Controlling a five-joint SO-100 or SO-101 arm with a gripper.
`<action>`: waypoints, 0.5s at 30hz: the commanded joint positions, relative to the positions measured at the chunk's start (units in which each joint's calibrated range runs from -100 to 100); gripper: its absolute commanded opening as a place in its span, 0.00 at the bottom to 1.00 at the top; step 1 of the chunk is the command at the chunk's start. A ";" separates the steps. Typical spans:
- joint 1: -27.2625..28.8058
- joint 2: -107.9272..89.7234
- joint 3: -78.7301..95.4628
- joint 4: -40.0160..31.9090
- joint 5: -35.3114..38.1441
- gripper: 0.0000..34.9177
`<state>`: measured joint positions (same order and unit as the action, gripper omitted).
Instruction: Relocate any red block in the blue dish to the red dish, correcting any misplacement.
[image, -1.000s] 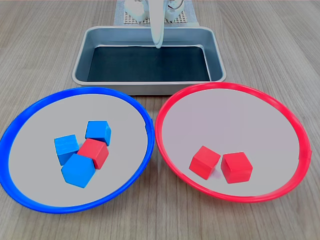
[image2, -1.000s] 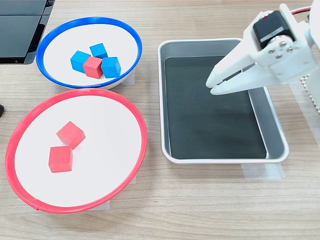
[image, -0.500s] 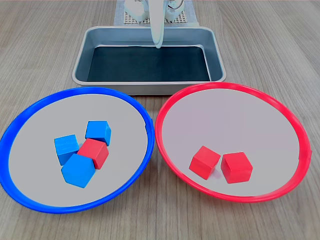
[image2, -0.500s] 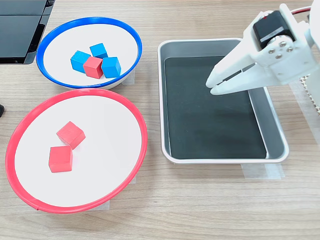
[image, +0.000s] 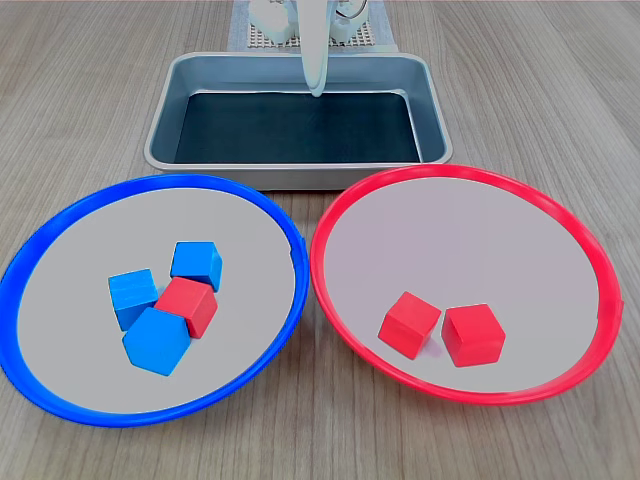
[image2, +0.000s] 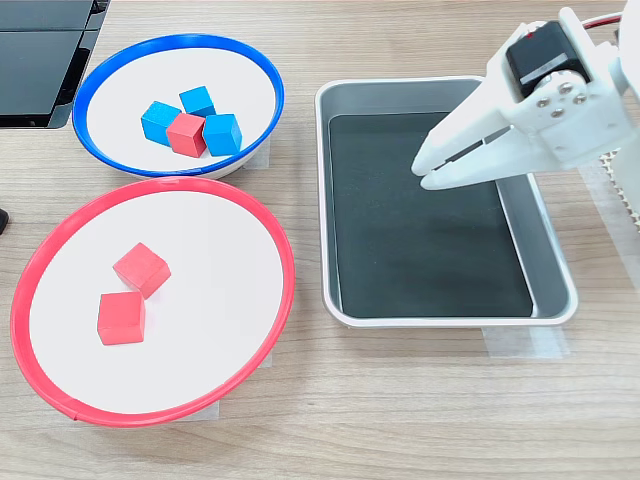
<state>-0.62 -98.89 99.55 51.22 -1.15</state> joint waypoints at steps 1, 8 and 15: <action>0.20 -0.08 -0.27 -0.91 0.15 0.01; 0.20 -0.08 -0.27 -0.91 0.15 0.01; 0.20 -0.08 -0.27 -0.91 0.10 0.01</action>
<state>-0.62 -98.89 99.55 51.22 -1.15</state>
